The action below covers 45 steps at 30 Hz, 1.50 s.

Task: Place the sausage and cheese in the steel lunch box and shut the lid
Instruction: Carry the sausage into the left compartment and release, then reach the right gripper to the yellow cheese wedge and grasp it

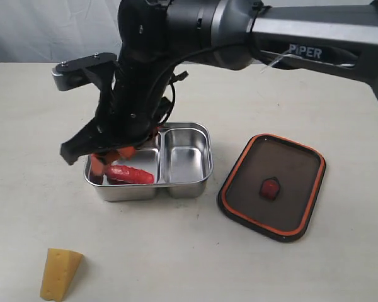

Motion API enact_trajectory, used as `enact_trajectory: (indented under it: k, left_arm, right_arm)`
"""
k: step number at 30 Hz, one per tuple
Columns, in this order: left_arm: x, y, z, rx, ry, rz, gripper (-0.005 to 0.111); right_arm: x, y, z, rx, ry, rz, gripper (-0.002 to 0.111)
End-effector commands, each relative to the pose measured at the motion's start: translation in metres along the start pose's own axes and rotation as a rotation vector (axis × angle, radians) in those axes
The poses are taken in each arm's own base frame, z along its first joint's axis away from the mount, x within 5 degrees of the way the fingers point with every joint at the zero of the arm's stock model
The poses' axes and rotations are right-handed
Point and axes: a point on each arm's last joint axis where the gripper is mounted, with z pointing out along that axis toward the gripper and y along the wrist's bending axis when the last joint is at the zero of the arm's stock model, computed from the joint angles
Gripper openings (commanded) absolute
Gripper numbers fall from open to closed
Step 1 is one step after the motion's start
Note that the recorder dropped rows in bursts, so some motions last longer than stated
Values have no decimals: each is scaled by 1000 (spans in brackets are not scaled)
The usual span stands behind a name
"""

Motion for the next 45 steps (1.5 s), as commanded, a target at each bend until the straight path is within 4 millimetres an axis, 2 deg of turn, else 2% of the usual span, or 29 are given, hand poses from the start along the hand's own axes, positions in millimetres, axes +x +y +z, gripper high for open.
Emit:
enact_trajectory:
  k: [1, 6, 10, 14, 17, 19, 23, 35, 41, 45]
  left_arm:
    - [1, 0, 0, 3, -4, -3, 0]
    - [1, 0, 0, 3, -4, -3, 0]
    - [1, 0, 0, 3, -4, -3, 0]
    - [0, 0, 0, 4, -12, -7, 0]
    - [0, 0, 0, 4, -15, -7, 0]
    - [0, 0, 0, 4, -15, -7, 0]
    - [0, 0, 0, 4, -15, -7, 0]
    - [0, -1, 0, 8, -15, -25, 0]
    - [0, -1, 0, 8, -15, -25, 0]
    - [0, -1, 0, 8, -15, -25, 0]
  right_arm:
    - [3, 32, 7, -126, 27, 111, 49]
    - [14, 74, 40, -120, 90, 129, 49]
    - [10, 100, 48, -60, -32, 286, 49]
    - [17, 108, 51, 36, -24, 385, 49]
    - [19, 117, 56, 40, -41, 442, 49]
    - [23, 123, 69, 42, -25, 493, 49]
    - [31, 127, 88, 73, 9, 542, 49]
    - [39, 122, 92, 173, 59, 556, 49]
    - [43, 111, 89, 308, 83, 518, 49]
    - [43, 108, 88, 338, 71, 495, 49]
